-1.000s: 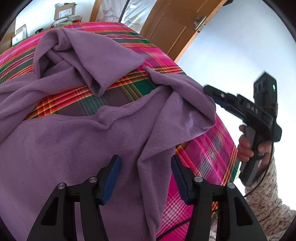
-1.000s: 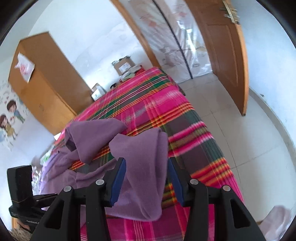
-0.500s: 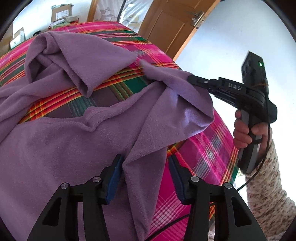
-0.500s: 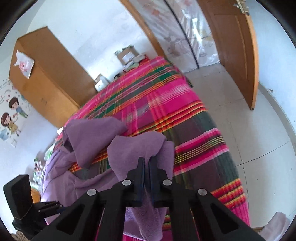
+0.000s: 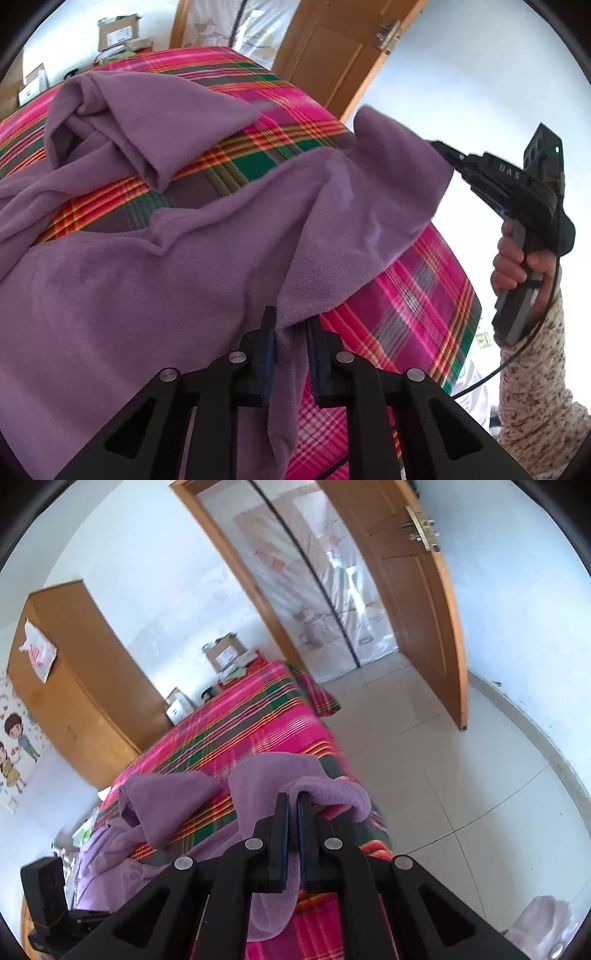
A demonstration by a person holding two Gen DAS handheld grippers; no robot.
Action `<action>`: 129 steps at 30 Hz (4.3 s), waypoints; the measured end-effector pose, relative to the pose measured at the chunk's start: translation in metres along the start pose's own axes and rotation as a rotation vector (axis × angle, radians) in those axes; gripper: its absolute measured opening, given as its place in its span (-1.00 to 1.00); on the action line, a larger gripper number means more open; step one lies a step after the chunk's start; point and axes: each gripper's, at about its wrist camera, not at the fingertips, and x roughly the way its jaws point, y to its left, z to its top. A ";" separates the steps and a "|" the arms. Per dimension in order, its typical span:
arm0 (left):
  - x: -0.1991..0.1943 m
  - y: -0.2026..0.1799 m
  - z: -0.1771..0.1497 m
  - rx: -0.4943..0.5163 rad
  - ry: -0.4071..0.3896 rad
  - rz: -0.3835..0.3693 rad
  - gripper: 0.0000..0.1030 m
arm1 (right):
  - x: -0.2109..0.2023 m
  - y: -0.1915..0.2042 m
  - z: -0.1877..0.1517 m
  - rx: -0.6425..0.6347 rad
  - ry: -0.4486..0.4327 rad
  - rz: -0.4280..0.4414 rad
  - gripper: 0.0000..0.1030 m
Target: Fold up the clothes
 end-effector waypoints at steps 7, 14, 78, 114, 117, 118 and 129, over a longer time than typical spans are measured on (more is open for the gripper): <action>0.002 -0.014 -0.006 0.035 0.012 -0.018 -0.89 | -0.019 -0.023 0.000 0.053 -0.050 -0.058 -0.92; 0.001 -0.026 -0.009 0.066 0.016 -0.039 -0.91 | -0.031 -0.043 -0.001 0.091 -0.079 -0.103 -0.92; 0.005 -0.052 -0.039 0.099 0.029 -0.008 -0.58 | -0.027 -0.125 -0.051 0.276 0.057 -0.296 -0.87; -0.095 0.102 -0.123 -0.270 -0.070 0.048 -0.32 | -0.013 0.097 -0.157 -0.545 0.157 -0.095 -0.49; -0.105 0.118 -0.130 -0.315 -0.081 0.039 -0.32 | -0.026 0.089 -0.164 -0.570 0.142 -0.123 -0.47; -0.108 0.123 -0.133 -0.326 -0.085 0.044 -0.32 | -0.028 0.087 -0.164 -0.570 0.147 -0.126 -0.47; -0.135 0.157 -0.157 -0.415 -0.133 0.087 -0.32 | -0.015 0.126 -0.156 -0.607 0.138 -0.048 -0.46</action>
